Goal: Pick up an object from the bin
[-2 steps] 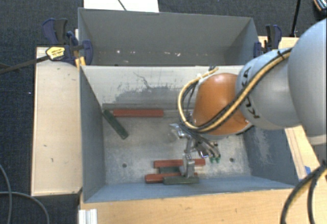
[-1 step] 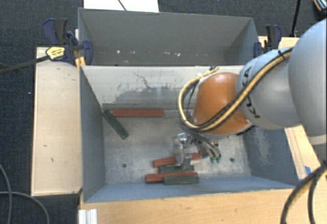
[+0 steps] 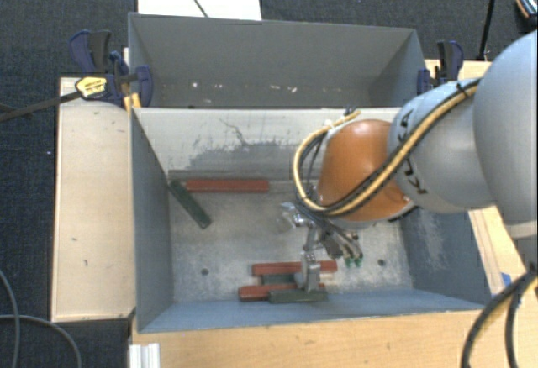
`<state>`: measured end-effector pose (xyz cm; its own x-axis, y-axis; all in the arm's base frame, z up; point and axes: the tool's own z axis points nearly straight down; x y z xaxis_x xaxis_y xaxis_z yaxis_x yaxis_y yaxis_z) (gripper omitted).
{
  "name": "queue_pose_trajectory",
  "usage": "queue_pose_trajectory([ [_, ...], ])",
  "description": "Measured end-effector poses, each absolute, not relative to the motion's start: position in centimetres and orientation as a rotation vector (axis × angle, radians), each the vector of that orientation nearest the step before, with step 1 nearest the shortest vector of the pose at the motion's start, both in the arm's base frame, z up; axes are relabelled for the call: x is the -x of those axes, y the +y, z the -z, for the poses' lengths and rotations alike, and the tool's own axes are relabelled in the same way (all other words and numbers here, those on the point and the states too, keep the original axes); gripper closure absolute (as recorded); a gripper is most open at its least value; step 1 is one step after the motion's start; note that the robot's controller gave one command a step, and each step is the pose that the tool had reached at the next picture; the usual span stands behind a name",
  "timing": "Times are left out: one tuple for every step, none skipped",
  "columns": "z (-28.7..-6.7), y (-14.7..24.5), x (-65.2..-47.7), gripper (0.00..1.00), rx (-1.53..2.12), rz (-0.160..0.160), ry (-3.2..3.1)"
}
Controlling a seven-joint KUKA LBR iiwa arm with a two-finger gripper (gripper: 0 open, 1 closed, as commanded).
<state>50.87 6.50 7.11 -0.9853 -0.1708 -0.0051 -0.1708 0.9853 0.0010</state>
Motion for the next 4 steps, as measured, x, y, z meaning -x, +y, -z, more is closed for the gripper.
queue_pose_trajectory([
  [-7.5,11.0,-48.7,0.0,0.561,0.0,3.063],
  [-7.1,4.8,-51.6,0.0,0.215,0.002,3.128],
  [-7.2,5.1,-51.5,1.0,0.218,-0.001,3.133],
  [-7.1,5.1,-51.5,0.0,0.216,-0.002,3.132],
])
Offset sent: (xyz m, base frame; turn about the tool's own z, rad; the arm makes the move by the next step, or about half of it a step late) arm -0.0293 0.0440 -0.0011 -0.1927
